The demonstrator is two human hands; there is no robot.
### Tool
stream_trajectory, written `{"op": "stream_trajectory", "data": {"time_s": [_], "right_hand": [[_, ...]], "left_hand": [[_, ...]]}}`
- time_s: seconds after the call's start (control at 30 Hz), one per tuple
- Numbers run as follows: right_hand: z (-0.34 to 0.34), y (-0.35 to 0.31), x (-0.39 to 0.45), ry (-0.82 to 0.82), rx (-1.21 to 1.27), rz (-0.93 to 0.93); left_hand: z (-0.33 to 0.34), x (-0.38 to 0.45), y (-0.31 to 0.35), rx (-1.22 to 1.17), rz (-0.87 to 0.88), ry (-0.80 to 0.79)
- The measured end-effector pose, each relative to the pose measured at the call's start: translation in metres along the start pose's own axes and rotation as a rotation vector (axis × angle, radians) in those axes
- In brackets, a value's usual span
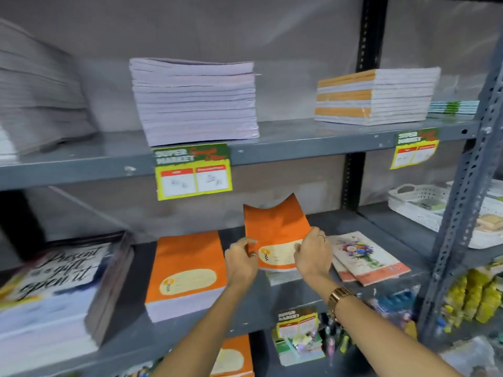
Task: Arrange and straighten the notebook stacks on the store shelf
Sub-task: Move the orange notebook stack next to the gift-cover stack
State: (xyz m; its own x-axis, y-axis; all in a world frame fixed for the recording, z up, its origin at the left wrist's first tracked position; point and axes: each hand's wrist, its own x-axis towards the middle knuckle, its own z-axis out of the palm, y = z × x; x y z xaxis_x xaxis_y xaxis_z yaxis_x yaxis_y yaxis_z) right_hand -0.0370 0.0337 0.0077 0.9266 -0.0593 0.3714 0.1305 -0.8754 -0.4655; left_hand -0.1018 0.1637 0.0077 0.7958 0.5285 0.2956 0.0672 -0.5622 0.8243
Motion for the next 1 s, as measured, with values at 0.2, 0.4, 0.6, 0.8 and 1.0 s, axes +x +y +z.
{"op": "stream_trajectory", "data": {"time_s": [0.2,0.4,0.6,0.8,1.0], "right_hand": [[0.024,-0.071,-0.037,-0.098,0.192,-0.095],[0.044,-0.114,-0.066,-0.198,0.308,-0.129],[0.067,-0.132,-0.077,-0.341,0.324,-0.147],[0.083,-0.125,-0.069,-0.535,0.215,-0.156],[0.089,-0.125,-0.061,-0.559,0.152,-0.194]], "left_hand": [[-0.075,-0.003,-0.040,0.090,-0.067,0.116],[-0.127,-0.006,-0.073,0.151,-0.096,0.185],[-0.147,-0.001,-0.105,0.173,-0.173,0.180],[-0.146,0.003,-0.125,0.357,-0.234,0.071],[-0.135,0.008,-0.121,0.506,-0.270,0.024]]}}
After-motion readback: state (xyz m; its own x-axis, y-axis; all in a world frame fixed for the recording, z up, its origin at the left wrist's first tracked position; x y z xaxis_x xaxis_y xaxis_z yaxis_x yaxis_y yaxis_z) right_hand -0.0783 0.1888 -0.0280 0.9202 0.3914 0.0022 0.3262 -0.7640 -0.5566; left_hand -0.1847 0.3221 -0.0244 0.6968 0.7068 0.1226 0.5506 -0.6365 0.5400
